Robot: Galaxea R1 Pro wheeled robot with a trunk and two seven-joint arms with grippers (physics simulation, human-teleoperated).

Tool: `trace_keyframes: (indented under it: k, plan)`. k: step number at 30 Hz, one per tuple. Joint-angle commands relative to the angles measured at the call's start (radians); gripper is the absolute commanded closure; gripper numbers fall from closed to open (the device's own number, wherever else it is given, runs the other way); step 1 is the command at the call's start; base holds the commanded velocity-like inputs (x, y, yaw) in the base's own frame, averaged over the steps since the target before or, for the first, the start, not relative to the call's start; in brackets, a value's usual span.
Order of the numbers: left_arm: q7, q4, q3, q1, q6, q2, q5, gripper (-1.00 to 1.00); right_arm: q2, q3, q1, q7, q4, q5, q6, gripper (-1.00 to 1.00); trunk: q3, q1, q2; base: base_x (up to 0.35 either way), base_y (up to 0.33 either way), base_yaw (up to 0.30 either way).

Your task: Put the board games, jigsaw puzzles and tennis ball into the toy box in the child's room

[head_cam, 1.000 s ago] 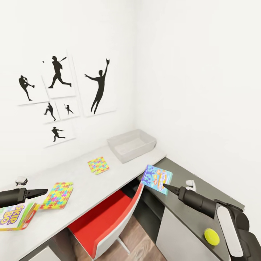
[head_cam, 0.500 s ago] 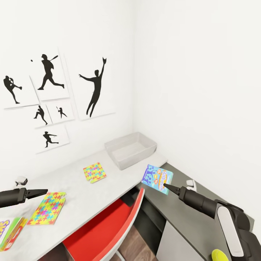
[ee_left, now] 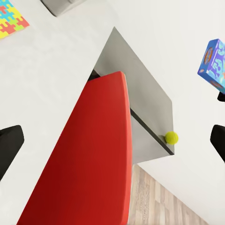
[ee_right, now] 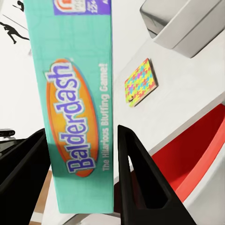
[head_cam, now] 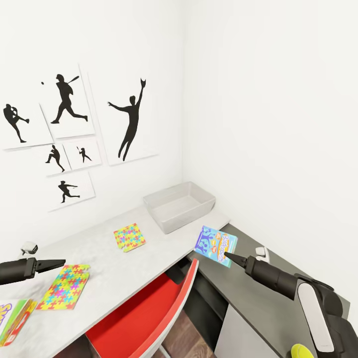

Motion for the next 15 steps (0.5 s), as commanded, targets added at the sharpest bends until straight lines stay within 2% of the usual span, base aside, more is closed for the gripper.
trace_keyframes:
  k: [1,6,15]
  plan:
    - [-0.004,0.0,0.0,-0.001,0.011,0.0,0.0,-1.0,0.0,-0.002,-0.001,0.006,0.0,0.004,0.004,1.0,-0.002,0.001,-0.002,0.006,0.0,0.0]
    - [-0.004,0.0,0.0,-0.001,0.011,0.0,0.0,-1.0,0.0,-0.001,-0.001,0.006,0.0,0.004,0.003,1.0,-0.002,0.001,-0.002,0.076,0.0,0.072]
    - [-0.004,0.0,0.0,-0.001,0.011,0.0,0.0,-1.0,0.0,-0.001,-0.001,0.005,-0.001,0.005,0.004,1.0,-0.002,0.001,-0.002,0.17,0.0,0.241]
